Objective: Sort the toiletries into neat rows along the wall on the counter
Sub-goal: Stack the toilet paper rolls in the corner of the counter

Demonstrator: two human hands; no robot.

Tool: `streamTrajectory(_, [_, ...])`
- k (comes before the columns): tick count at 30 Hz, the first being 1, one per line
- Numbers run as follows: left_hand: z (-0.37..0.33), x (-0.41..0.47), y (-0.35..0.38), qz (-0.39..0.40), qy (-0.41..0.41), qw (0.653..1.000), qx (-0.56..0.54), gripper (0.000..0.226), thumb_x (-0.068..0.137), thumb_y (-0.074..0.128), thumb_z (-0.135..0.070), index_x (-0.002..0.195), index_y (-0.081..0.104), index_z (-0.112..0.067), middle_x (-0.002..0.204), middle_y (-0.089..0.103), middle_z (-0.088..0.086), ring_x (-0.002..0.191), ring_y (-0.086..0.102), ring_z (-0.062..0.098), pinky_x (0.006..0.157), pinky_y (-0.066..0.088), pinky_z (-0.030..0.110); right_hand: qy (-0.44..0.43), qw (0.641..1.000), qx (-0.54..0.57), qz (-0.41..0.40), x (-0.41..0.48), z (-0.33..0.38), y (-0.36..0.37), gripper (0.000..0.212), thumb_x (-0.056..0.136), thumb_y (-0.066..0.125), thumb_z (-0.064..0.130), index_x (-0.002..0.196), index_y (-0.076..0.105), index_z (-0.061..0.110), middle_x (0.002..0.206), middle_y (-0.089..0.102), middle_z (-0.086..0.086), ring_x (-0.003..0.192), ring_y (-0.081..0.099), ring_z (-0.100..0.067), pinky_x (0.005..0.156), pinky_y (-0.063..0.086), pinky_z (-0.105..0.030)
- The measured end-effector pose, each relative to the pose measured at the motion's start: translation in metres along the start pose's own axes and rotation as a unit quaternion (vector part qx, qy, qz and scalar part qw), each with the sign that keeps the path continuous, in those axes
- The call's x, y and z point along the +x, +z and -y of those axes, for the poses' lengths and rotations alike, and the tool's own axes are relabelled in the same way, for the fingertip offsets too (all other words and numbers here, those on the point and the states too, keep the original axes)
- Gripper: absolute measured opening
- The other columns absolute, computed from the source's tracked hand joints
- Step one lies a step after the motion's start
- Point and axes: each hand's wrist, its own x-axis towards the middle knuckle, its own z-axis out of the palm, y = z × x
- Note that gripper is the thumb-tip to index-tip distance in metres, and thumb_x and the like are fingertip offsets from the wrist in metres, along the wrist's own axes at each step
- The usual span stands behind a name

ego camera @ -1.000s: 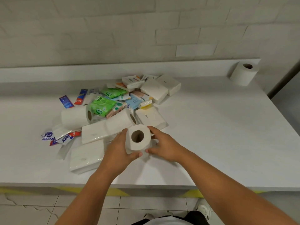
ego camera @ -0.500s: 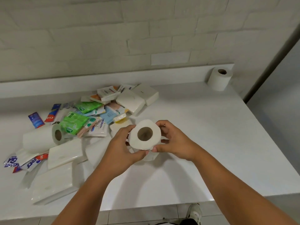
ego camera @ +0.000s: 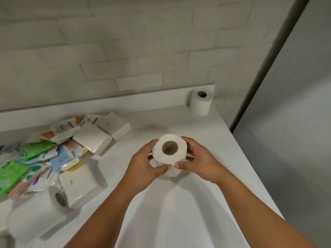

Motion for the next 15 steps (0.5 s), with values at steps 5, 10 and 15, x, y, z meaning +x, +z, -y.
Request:
streamTrajectory(5, [-0.018, 0.059, 0.046, 0.008, 0.009, 1.000, -0.007, 0.064, 0.071, 0.088, -0.022, 0.122, 0.057, -0.043, 0.116, 0.063, -0.024, 0.113, 0.058, 0.002, 0.097, 0.052, 0.026, 0.001, 0.999, 0.018, -0.036, 0.020, -0.016, -0.063, 0.074, 0.070, 0.087, 0.015, 0.132, 0.052, 0.034, 0.130, 0.060, 0.014, 0.125, 0.054, -0.010, 0.106, 0.046, -0.045])
streamTrajectory(10, [-0.026, 0.119, 0.089, 0.030, 0.016, 0.999, -0.014, 0.067, 0.073, 0.086, -0.018, 0.125, 0.052, -0.043, 0.118, 0.062, -0.024, 0.109, 0.061, 0.009, 0.091, 0.057, 0.037, 0.002, 0.997, 0.019, -0.081, 0.048, -0.035, -0.118, 0.074, 0.070, 0.087, 0.012, 0.132, 0.055, 0.036, 0.128, 0.060, 0.016, 0.125, 0.052, -0.009, 0.103, 0.049, -0.044])
streamTrajectory(15, [-0.026, 0.169, 0.124, 0.019, 0.010, 1.000, -0.011, 0.068, 0.073, 0.085, -0.023, 0.130, 0.050, -0.038, 0.119, 0.061, -0.021, 0.111, 0.061, 0.011, 0.096, 0.054, 0.041, 0.021, 0.994, 0.004, -0.111, 0.079, -0.050, -0.161, 0.069, 0.073, 0.085, 0.020, 0.131, 0.053, 0.037, 0.129, 0.060, 0.015, 0.126, 0.051, -0.010, 0.106, 0.045, -0.048])
